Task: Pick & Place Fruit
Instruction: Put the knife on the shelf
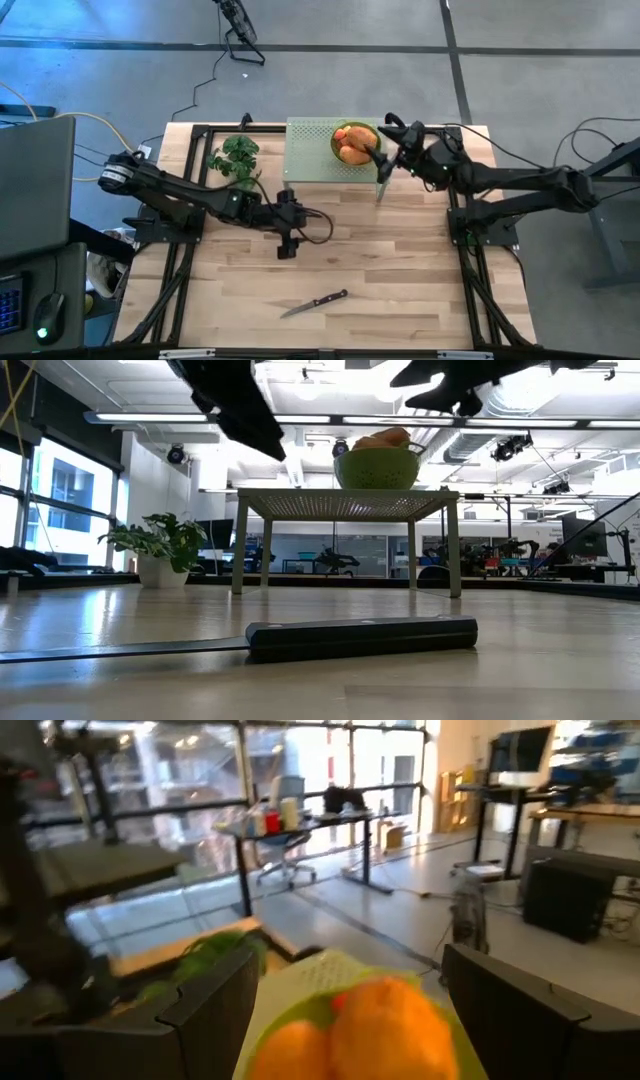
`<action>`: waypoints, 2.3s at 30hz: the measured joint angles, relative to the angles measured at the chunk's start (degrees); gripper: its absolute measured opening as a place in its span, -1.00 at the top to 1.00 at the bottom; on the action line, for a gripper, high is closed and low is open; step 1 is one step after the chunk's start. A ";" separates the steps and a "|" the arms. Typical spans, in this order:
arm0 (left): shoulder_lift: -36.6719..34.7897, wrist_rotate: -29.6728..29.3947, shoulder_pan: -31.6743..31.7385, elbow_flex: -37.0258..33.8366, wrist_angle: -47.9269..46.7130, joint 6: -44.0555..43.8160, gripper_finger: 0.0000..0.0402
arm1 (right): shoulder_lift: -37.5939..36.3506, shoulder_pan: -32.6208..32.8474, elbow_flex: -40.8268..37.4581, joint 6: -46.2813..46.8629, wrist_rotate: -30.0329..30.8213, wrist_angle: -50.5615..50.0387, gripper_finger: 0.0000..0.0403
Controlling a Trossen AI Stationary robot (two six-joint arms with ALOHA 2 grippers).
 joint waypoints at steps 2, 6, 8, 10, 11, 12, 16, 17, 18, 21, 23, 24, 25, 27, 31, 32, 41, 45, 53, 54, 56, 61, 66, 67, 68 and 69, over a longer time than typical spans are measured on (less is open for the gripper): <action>0.21 -0.12 -0.89 -0.19 -0.83 -0.62 -0.55 | -1.12 1.71 0.00 0.27 -0.05 -2.06 -0.53; 1.08 -0.20 -3.04 -0.09 -0.38 -2.53 -0.55 | -2.66 5.48 0.00 0.63 -0.01 -6.34 -0.51; 1.10 -0.21 -4.24 -0.15 -0.34 -3.28 -0.55 | -3.08 7.38 0.00 2.26 -0.03 -7.55 -0.50; 1.28 -0.24 -5.20 -0.08 0.10 -4.66 -0.55 | -3.27 9.24 0.00 4.59 -0.05 -9.08 -0.48; 1.33 -0.24 -5.79 -0.08 0.00 -5.29 -0.55 | -3.27 10.26 0.00 5.65 -0.05 -9.75 -0.47; 1.35 -0.24 -6.34 -0.08 0.07 -5.81 -0.55 | -3.23 11.33 0.00 6.78 -0.11 -10.73 -0.46; 1.35 -0.25 -8.21 -0.08 0.12 -8.15 -0.55 | -3.00 15.39 0.00 10.59 -1.30 -13.44 -0.43; 1.35 -0.27 -8.71 -0.08 0.11 -8.77 -0.55 | -2.73 16.52 0.00 11.76 -1.88 -13.57 -0.42; 1.35 -0.35 -9.22 -0.08 0.10 -9.21 -0.55 | -2.55 17.66 0.00 12.91 -2.26 -13.84 -0.41; 1.35 -0.45 -10.66 -0.08 -0.62 -10.51 -0.55 | -1.82 21.05 0.00 15.96 -4.39 -13.73 -0.38; 1.35 -0.48 -11.62 -0.08 -1.49 -12.03 -0.55 | -0.98 23.49 0.00 18.22 -4.76 -13.73 -0.36; 1.35 -0.48 -12.04 -0.08 -2.12 -13.26 -0.55 | -0.49 24.67 0.00 19.23 -4.73 -13.81 -0.35; 1.35 -0.50 -12.44 -0.08 -2.56 -14.52 -0.55 | 0.11 25.73 0.00 20.13 -4.63 -13.81 -0.34; 1.35 -0.62 -13.38 -0.08 -2.25 -16.66 -0.55 | 1.50 27.55 0.00 21.85 -4.48 -13.59 -0.32; 1.35 -0.65 -15.64 -0.08 -1.63 -19.15 -0.55 | 5.03 30.66 0.00 24.68 -4.85 -12.23 -0.28; 1.35 -0.64 -16.18 -0.08 -1.75 -19.64 -0.55 | 6.08 31.44 0.00 24.77 -4.92 -11.46 -0.27; 4.08 -1.83 -21.15 -0.10 0.12 -28.23 -0.55 | 13.02 36.79 0.00 27.19 -4.51 -7.52 -0.26; 6.16 -2.05 -22.50 -0.10 1.35 -30.92 -0.55 | 14.66 38.20 0.00 27.92 -6.43 -6.92 -0.26; 8.78 -1.39 -23.76 -0.06 -1.48 -35.05 -0.55 | 19.14 41.99 0.00 27.51 -7.46 2.14 -0.26; 8.82 -1.03 -23.76 -0.06 -3.68 -36.03 -0.55 | 19.60 42.22 0.00 27.51 -7.29 3.31 -0.26; 8.82 -0.18 -23.70 -0.08 -7.78 -38.74 -0.55 | 20.23 42.66 0.00 27.51 -6.90 5.14 -0.26; 8.82 0.11 -23.70 -0.08 -19.10 -43.20 -0.55 | 21.60 42.78 0.01 27.49 -7.28 8.74 -0.26; 8.82 0.29 -23.70 -0.08 -23.85 -43.32 -0.55 | 23.60 43.14 2.80 26.38 -7.30 7.87 -0.26; 8.82 0.43 -23.67 -0.08 -24.04 -43.20 -0.55 | 24.11 43.20 3.73 25.76 -7.36 7.34 -0.26; 8.82 0.64 -23.66 -0.08 -24.29 -43.13 -0.55 | 24.60 43.35 4.52 25.38 -7.37 6.87 -0.26; 8.82 1.10 -23.67 -0.08 -24.40 -42.97 -0.55 | 24.87 43.48 5.11 24.83 -7.35 6.43 -0.26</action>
